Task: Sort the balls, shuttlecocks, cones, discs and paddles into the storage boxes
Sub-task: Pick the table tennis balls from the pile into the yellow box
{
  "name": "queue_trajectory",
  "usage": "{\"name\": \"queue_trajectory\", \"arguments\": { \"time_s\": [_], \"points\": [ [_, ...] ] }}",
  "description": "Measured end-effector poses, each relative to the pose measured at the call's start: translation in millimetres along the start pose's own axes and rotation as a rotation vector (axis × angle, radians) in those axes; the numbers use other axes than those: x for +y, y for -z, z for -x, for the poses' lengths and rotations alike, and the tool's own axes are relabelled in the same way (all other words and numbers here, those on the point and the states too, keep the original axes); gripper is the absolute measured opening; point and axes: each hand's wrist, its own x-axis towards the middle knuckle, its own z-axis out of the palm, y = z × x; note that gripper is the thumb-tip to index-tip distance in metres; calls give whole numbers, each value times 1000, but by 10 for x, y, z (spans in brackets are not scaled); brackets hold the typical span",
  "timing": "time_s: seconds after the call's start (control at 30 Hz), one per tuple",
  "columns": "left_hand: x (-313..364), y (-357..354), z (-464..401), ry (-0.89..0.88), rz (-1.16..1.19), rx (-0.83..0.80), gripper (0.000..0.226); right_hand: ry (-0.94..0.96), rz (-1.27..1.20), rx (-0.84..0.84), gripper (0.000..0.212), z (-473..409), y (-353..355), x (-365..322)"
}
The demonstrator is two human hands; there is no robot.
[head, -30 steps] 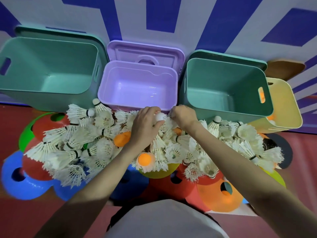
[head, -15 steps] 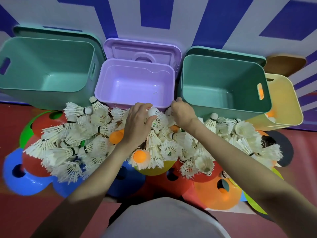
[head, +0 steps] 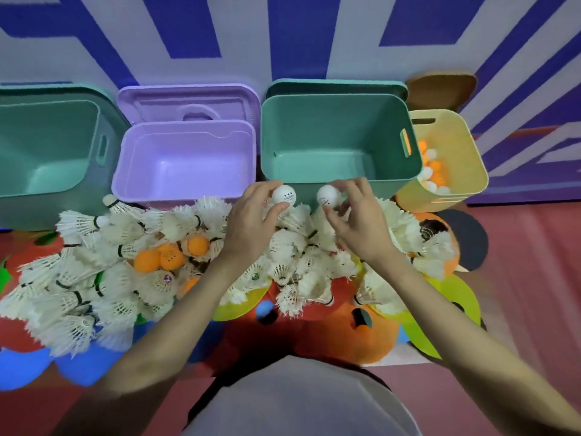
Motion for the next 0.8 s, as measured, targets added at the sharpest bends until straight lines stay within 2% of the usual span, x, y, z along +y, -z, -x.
{"name": "queue_trajectory", "arguments": {
  "time_s": [0.13, 0.27, 0.43, 0.63, 0.8],
  "points": [
    [328, -462, -187, -107, 31, -64, 35, -120, -7, 134, 32, 141, 385, 506],
    [668, -1010, -439, -122, 12, -166, 35, -227, 16, 223, 35, 210, 735, 1089],
    [1205, -1676, -850, -225, -33, -203, 37, -368, 55, 306, 34, 88, 1102, 1658],
    [1564, -2261, -1283, -295, -144, -287, 43, -412, 35, 354, 38, -169, 1350, 1949],
    [1531, -2327, -1280, -291, -182, -292, 41, -437, 38, 341, 38, -177, 1358, 1978]
  ]
}}
